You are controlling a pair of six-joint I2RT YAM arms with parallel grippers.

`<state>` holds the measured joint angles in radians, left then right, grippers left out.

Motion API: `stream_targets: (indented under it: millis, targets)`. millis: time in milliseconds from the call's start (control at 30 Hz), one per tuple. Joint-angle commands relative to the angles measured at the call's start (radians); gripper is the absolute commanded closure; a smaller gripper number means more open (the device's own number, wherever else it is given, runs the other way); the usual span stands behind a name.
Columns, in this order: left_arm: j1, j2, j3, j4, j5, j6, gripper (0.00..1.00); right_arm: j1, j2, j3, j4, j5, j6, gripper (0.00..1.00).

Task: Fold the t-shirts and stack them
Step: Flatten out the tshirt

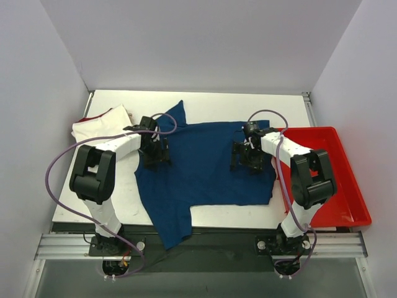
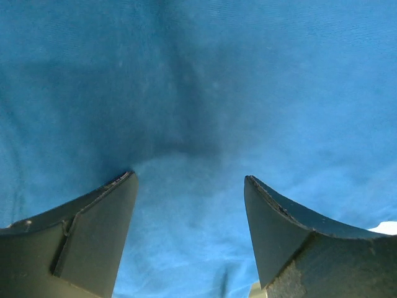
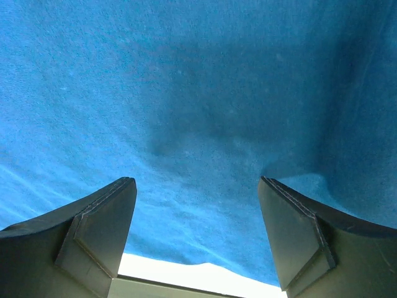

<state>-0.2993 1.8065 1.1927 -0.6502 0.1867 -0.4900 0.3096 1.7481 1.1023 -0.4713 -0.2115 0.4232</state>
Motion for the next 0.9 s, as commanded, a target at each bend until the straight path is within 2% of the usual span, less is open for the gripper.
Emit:
stream_targets:
  millis: [0,400,633,867]
  targets:
    - [0.005,0.037,0.036,0.02,0.043,0.021,0.2,0.005,-0.022,-0.004,-0.038,-0.002,0.011,0.19]
    - [0.046,0.266,0.221,-0.045,-0.044,0.093,0.2,-0.003,0.134,0.108,-0.049,-0.038,0.035,0.19]
    - [0.063,0.419,0.473,-0.135,-0.079,0.149,0.19,-0.026,0.243,0.272,-0.111,-0.048,0.049,0.19]
    - [0.075,0.609,0.83,-0.241,-0.115,0.192,0.19,-0.04,0.347,0.448,-0.184,-0.058,0.048,0.19]
